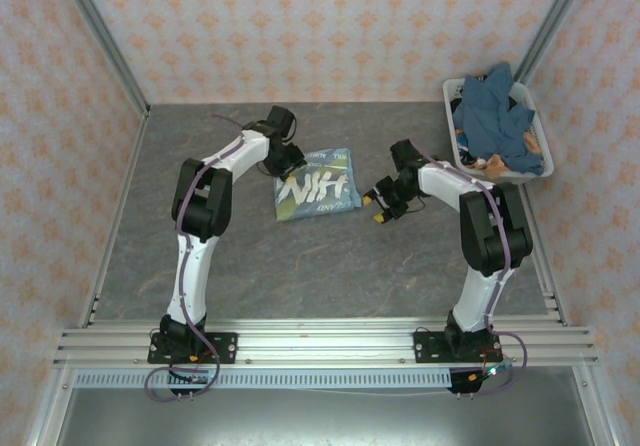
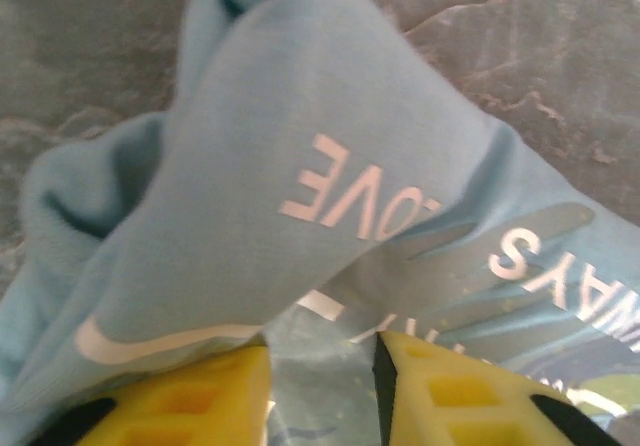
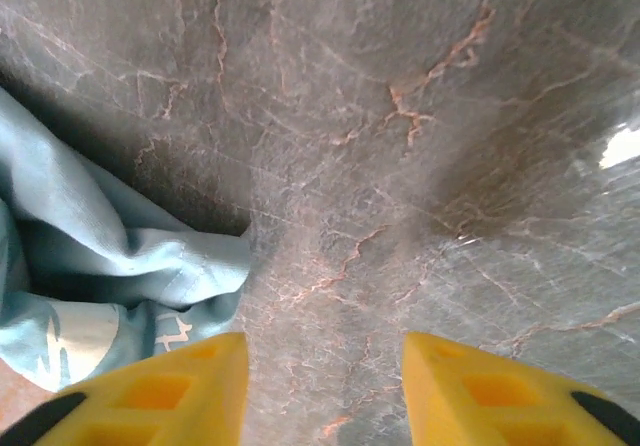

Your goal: Fold and stack the t-shirts

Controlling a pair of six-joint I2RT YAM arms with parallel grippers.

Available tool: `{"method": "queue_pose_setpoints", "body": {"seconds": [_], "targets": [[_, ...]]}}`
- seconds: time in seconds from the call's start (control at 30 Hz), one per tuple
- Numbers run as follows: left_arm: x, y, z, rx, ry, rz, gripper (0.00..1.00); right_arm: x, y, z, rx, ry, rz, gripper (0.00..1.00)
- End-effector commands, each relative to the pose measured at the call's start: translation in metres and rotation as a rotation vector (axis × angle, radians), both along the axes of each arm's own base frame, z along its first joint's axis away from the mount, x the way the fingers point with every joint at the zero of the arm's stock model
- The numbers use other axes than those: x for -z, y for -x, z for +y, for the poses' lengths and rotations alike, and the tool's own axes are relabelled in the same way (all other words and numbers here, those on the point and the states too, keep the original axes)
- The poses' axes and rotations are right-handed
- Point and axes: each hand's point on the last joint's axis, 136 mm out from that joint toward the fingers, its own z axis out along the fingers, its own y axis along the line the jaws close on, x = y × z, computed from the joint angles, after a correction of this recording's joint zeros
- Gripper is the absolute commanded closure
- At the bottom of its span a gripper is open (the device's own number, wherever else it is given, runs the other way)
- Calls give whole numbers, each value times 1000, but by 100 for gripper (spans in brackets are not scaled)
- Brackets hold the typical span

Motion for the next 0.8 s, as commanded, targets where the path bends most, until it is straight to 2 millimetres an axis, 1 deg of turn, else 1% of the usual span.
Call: {"method": "queue_pose_setpoints", "body": {"seconds": [0.0, 0.03, 0.07, 0.1, 0.17, 0.2, 0.23, 0.3, 0.33, 0.43, 0.47, 0.53, 0.6, 0.67, 0.73, 0.77], "targets": [[-55, -1, -11, 16, 71, -98, 53, -13, 0, -7, -22, 31, -30, 51], [-69, 4, -12, 10, 75, -117, 52, -15, 1, -10, -30, 44, -37, 51], [-84, 11, -12, -4, 69, -138, 52, -15, 1, -14, -32, 59, -41, 53], [-93, 21, -10, -19, 61, -142, 52, -16, 0, -15, -33, 60, -46, 57], [-100, 47, -3, -70, 50, -103, 56, -17, -2, -15, -40, 50, -59, 62], [-95, 64, -1, -106, 54, -68, 61, -18, -6, -14, -47, 44, -72, 68], [-98, 80, -3, -136, 79, -60, 63, -18, -9, -13, -52, 43, -80, 73], [-91, 105, -16, -189, 135, -34, 63, -15, -15, -9, -62, 31, -85, 75], [-85, 118, -25, -220, 161, -17, 61, -11, -19, -6, -70, 24, -83, 77], [-69, 143, -51, -315, 255, 7, 54, 0, -32, 5, -103, 3, -75, 84], [-66, 146, -58, -341, 281, 2, 50, 1, -37, 10, -114, -3, -78, 85], [-64, 148, -74, -369, 312, -24, 40, 4, -47, 22, -138, -24, -80, 86], [-62, 147, -81, -409, 317, -47, 31, 6, -51, 37, -166, -40, -70, 87], [-59, 142, -84, -464, 344, -71, 28, 9, -51, 54, -193, -64, -55, 88], [-60, 132, -84, -528, 376, -129, 27, 12, -49, 73, -207, -112, -36, 90], [-60, 129, -82, -546, 375, -148, 26, 13, -47, 79, -210, -126, -32, 91]]}}
